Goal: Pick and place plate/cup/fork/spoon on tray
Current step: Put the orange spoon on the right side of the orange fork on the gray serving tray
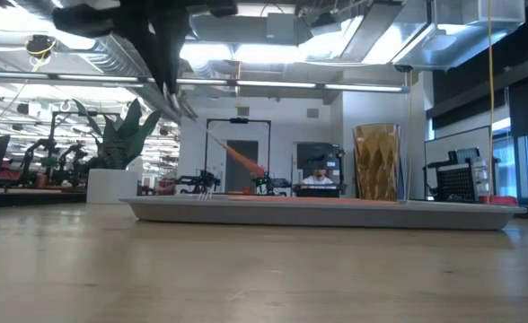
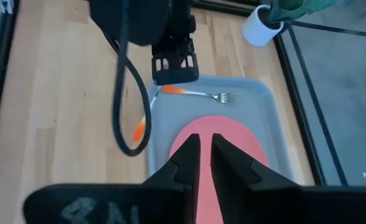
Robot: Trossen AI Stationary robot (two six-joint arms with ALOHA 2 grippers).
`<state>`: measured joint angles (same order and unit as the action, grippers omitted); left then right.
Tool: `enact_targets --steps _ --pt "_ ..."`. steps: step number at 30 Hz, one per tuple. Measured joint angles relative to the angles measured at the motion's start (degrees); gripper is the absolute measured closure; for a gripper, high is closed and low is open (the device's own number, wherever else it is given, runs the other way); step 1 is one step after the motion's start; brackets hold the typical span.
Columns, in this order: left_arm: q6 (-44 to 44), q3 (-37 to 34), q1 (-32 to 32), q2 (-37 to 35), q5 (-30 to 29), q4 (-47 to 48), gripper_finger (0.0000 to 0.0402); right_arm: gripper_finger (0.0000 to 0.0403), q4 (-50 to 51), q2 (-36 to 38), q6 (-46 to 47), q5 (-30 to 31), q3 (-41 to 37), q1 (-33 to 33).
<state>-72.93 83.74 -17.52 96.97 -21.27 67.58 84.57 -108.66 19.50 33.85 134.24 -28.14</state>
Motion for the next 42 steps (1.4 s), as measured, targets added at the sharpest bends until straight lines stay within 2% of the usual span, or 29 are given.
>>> enact_targets --steps 6,15,19,27,33,37,42 --pt "-10.65 -2.18 4.07 -0.13 -3.56 -3.16 0.0401 0.0361 0.07 0.26 -0.60 0.65 -0.03 0.04" --pt "-16.94 -3.91 10.08 -0.39 -4.14 -3.72 0.0401 0.0361 0.16 0.26 -1.29 0.57 -0.05 0.02" --pt "-17.41 -4.08 9.11 -0.39 -3.67 -3.48 0.0401 0.0361 0.27 0.26 -2.81 0.57 -0.05 0.04" --pt "-17.30 -4.10 8.93 -0.42 2.31 -3.86 0.0401 0.0361 1.23 0.26 -3.45 0.52 -0.05 0.02" --pt "-17.61 -8.67 10.38 -0.50 1.78 -6.69 0.0401 0.0361 1.23 0.26 -3.49 0.50 -0.05 0.02" --pt "-20.38 -12.91 10.60 -0.52 -0.74 -12.22 0.0401 0.0361 1.25 0.26 -3.49 0.52 -0.05 0.02" --pt "-22.12 -16.64 10.84 -0.60 -0.90 -18.29 0.0401 0.0361 1.23 0.24 -3.27 0.52 -0.07 0.02"
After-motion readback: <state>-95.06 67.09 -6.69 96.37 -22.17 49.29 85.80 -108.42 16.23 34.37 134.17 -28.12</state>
